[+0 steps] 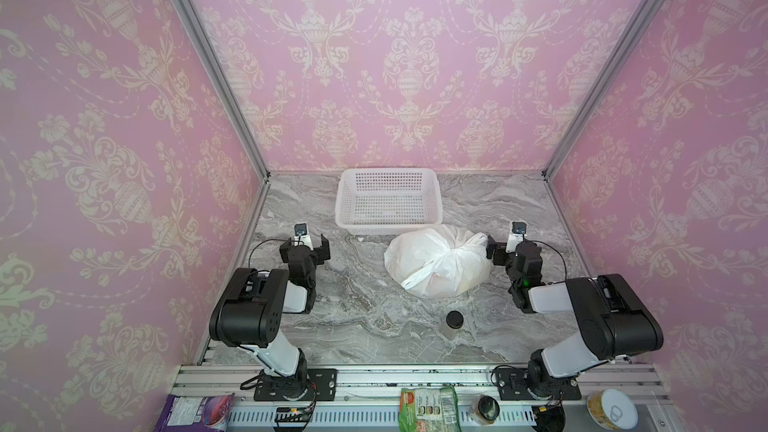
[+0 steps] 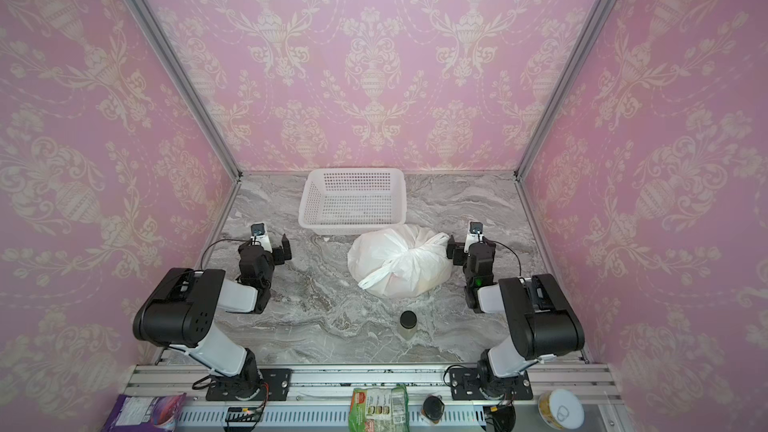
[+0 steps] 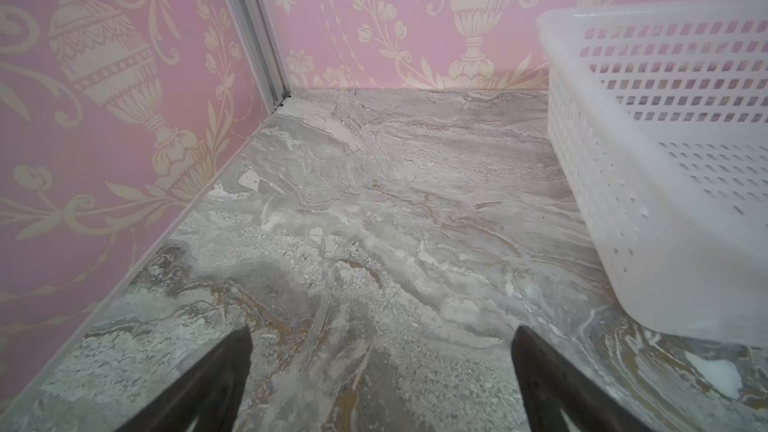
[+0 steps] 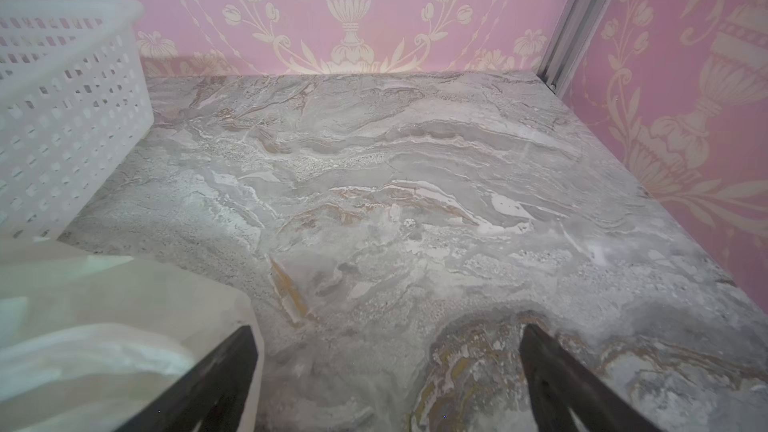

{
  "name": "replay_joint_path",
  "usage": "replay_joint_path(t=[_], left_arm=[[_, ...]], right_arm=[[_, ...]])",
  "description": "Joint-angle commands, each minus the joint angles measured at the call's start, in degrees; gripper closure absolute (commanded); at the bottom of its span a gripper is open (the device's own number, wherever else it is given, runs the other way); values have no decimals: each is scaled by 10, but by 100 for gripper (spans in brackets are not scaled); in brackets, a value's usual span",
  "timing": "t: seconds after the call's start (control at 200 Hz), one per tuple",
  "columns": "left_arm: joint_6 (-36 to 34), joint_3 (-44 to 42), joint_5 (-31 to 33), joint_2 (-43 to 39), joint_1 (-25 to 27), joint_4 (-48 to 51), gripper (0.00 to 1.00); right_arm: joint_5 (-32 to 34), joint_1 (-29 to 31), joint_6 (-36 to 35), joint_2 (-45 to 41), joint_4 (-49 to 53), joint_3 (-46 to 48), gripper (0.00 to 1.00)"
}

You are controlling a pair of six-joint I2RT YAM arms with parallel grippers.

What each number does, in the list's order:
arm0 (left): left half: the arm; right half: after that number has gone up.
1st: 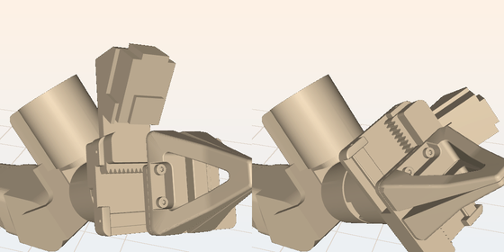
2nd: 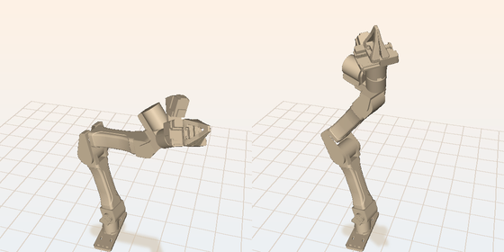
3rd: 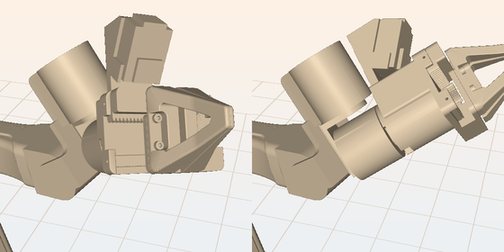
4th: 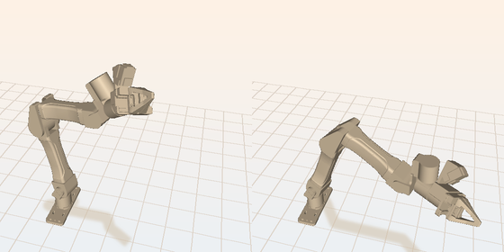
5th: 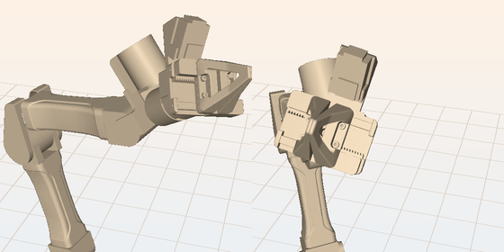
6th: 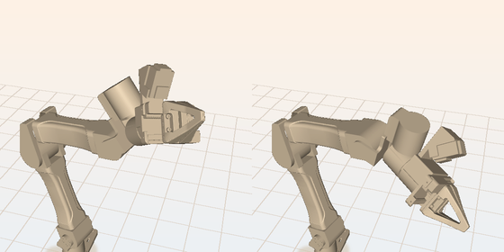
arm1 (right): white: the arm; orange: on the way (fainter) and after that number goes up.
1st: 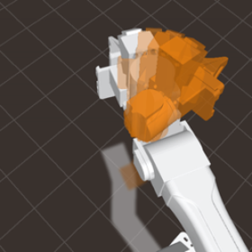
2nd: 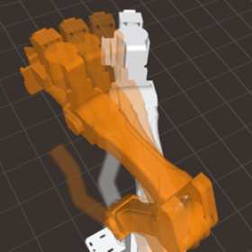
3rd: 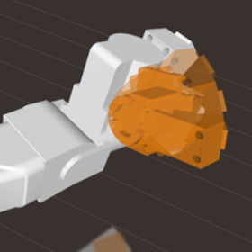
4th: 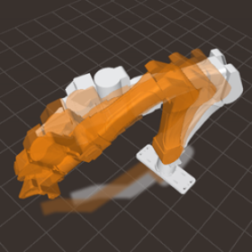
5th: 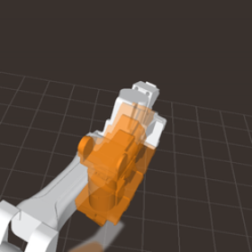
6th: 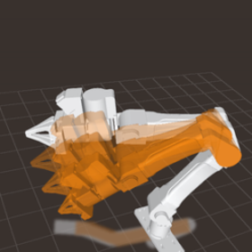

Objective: Untie the knot of the plastic bag and take out the fruit
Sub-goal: 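Raise both grippers and move them toward the knotted white bag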

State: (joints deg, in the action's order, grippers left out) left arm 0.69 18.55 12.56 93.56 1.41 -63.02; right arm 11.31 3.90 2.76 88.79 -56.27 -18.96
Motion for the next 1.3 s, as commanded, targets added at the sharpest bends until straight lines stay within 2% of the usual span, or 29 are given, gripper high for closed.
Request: replay_joint_path(t=[0.0, 0.6, 0.726, 0.796, 0.896, 0.991, 1.051, 1.126, 1.196, 1.271, 1.296], left_arm=[[-13, -3, 12, 8, 3, -3, 1], [-12, -1, 10, 7, 2, 1, 1], [-12, -3, 11, 7, 2, 0, 1], [-14, -7, 10, 7, 3, -10, 1], [-22, -35, 16, -28, 9, -38, 1], [-31, -50, 35, -92, 23, -4, 1], [-20, -39, 75, -145, 36, 76, 1], [55, 2, 83, -228, 35, 241, 1], [80, 41, 44, -296, 34, 381, 1], [148, 25, 49, -345, 28, 369, 1], [183, 19, 30, -365, 17, 381, 1]], right_arm=[[-4, -3, -4, -6, 3, -7, 0], [-3, -2, -5, -6, 0, -5, 0], [24, 6, -5, -27, 0, 7, 0], [21, 8, -10, -23, -41, 20, 0], [17, 14, -19, -34, -41, 26, 0], [103, 35, -19, -100, 41, 13, 0], [122, 42, -15, -150, 101, 4, 0], [133, 44, 29, -203, 182, -10, 0], [124, 44, 75, -247, 253, -30, 0], [126, 44, 126, -295, 358, -70, 0], [135, 43, 148, -310, 399, -87, 0]])
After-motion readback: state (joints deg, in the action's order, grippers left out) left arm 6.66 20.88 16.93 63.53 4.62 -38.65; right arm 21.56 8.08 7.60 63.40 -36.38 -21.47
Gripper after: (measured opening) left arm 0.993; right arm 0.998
